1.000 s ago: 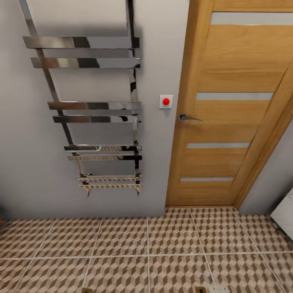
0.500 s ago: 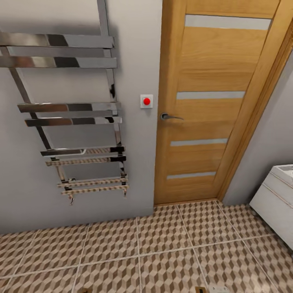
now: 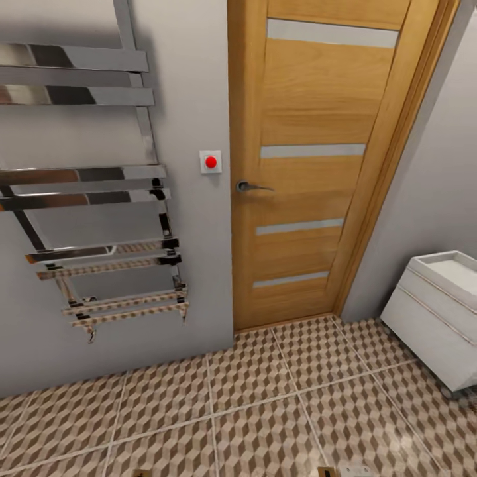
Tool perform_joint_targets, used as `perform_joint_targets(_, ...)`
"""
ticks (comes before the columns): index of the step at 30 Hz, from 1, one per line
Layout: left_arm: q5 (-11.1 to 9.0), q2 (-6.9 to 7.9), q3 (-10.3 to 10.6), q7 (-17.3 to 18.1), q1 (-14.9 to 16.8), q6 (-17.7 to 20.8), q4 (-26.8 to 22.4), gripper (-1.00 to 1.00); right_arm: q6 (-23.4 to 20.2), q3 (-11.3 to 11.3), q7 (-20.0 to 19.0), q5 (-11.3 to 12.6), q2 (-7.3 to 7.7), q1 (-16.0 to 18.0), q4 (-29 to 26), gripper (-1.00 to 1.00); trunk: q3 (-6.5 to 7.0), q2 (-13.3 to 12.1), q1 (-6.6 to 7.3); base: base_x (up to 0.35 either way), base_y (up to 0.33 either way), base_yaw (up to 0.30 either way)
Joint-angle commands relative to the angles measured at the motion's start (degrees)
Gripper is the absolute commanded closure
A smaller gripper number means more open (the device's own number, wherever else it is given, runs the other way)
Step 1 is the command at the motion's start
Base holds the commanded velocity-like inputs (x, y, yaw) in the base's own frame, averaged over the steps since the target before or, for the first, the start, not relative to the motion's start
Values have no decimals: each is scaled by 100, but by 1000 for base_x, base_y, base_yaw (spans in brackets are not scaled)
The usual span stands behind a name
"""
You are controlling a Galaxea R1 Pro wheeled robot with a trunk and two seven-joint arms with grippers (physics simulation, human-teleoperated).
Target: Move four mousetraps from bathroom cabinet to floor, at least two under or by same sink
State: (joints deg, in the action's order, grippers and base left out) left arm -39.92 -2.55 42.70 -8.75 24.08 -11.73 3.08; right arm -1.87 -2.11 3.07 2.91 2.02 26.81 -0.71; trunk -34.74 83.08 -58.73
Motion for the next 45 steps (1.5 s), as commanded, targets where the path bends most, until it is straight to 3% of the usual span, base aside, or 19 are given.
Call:
perform_joint_targets(1, 19, 0, 1, -4, 0, 4, 0, 100, 2, 0, -8, 16, 0, 0, 0, 100, -6, 0, 0, 0, 0, -242)
perform_joint_targets(20, 18, 0, 1, -13, 0, 4, 0, 100, 7, 0, -25, 7, 9, -33, 0, 100, -117, 0, 0, 0, 0, -234)
perform_joint_targets(45, 19, 0, 1, -5, 0, 4, 0, 100, 5, 4, -26, 7, 9, -36, 0, 100, -334, 0, 0, 0, 0, -121)
